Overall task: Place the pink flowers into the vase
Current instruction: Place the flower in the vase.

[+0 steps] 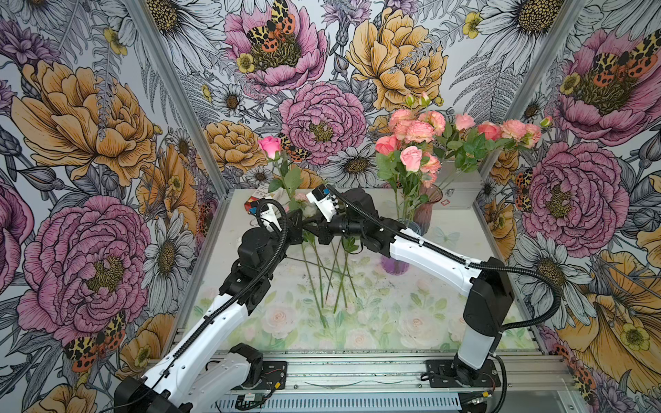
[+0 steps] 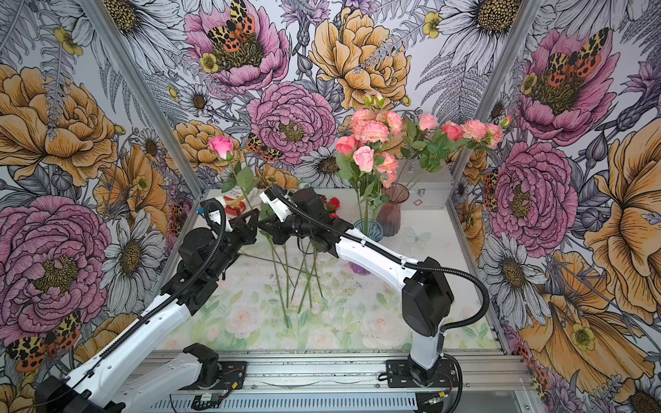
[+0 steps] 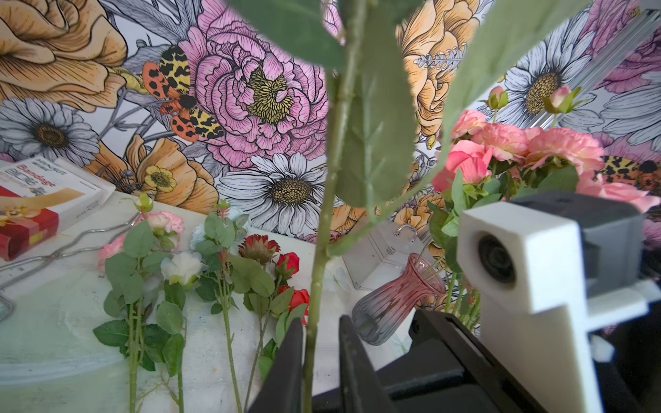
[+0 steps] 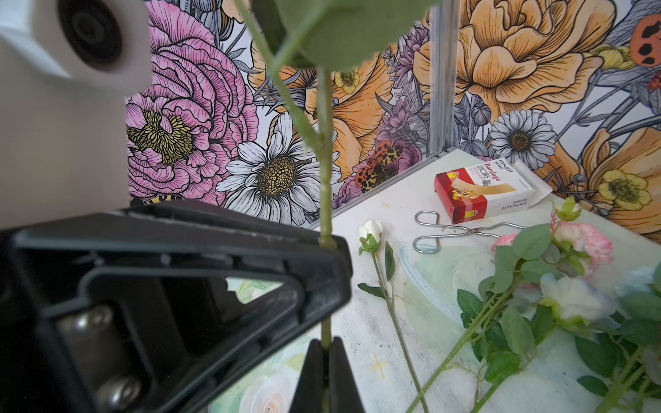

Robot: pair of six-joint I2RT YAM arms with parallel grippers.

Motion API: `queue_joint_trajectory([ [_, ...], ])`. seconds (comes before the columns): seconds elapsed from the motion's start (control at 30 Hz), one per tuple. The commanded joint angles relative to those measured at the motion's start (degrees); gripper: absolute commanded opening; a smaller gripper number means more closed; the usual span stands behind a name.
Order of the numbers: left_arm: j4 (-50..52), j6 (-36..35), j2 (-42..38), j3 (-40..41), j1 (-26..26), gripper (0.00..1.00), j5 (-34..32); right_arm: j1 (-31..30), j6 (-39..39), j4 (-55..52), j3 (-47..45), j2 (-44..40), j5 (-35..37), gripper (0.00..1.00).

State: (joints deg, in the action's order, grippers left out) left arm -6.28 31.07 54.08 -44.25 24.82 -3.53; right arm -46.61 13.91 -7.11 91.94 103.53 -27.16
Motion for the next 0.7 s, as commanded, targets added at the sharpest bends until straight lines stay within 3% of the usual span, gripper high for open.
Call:
queue_joint_trajectory([
  [0.0, -0.7, 0.2, -0.5, -1.4, 0.2, 0.32, 1.9, -0.6, -1.2, 0.0, -1.0, -1.6, 0.7, 0.00],
  [0.23, 3.7, -0.2, -3.1, -2.6, -1.7, 0.34, 1.2, 0.9, -1.9, -0.1, -2.5, -2.6, 2.1, 0.00],
  [0.47, 7.9, 1.6, -7.5, -2.2, -8.3, 0.35, 4.5, 5.7, -2.9, -1.2, -3.7, -4.8, 2.5, 0.00],
  [0.67, 10.0, 2.9, -8.9, -1.8, -11.6, 0.76, 5.9, 6.7, -7.9, -8.0, -0.5, -9.2, 5.9, 0.00],
])
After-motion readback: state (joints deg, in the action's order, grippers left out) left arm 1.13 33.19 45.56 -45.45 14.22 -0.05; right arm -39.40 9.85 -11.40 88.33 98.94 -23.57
